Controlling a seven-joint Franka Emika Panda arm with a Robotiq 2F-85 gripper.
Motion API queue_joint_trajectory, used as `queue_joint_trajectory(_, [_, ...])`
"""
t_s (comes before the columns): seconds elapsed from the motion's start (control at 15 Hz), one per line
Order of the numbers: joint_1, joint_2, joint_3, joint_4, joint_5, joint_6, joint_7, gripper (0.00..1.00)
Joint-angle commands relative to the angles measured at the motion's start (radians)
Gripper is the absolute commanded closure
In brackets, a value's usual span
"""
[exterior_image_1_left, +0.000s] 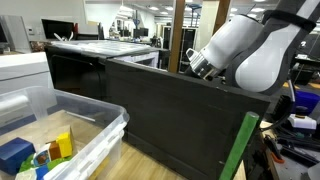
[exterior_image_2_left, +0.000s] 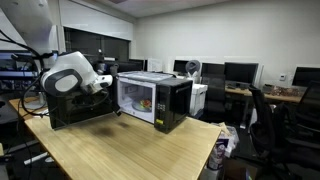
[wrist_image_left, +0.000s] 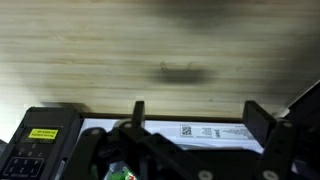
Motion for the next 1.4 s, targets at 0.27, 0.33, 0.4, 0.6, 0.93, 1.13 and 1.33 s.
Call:
queue_joint_trajectory(0.27, [-0.109,-0.018,0.036,0.038,-0.133,-0.001,0.131,0.0])
queue_joint_trajectory(0.33, [-0.114,-0.017,0.038,0.052,-0.131,-0.001,0.14,0.0])
queue_joint_trajectory(0.4, [-0.118,-0.008,0.043,0.064,-0.133,-0.001,0.149,0.0])
queue_joint_trajectory(0.6, [-0.125,0.004,0.051,0.099,-0.13,-0.006,0.163,0.0])
queue_joint_trajectory(0.93, [-0.152,0.07,0.083,0.168,-0.146,-0.009,0.176,0.0])
queue_joint_trajectory(1.13, [-0.168,0.148,0.1,0.236,-0.137,-0.01,0.165,0.0])
queue_joint_trajectory(1.33, [-0.174,0.244,0.109,0.328,-0.122,-0.01,0.154,0.0])
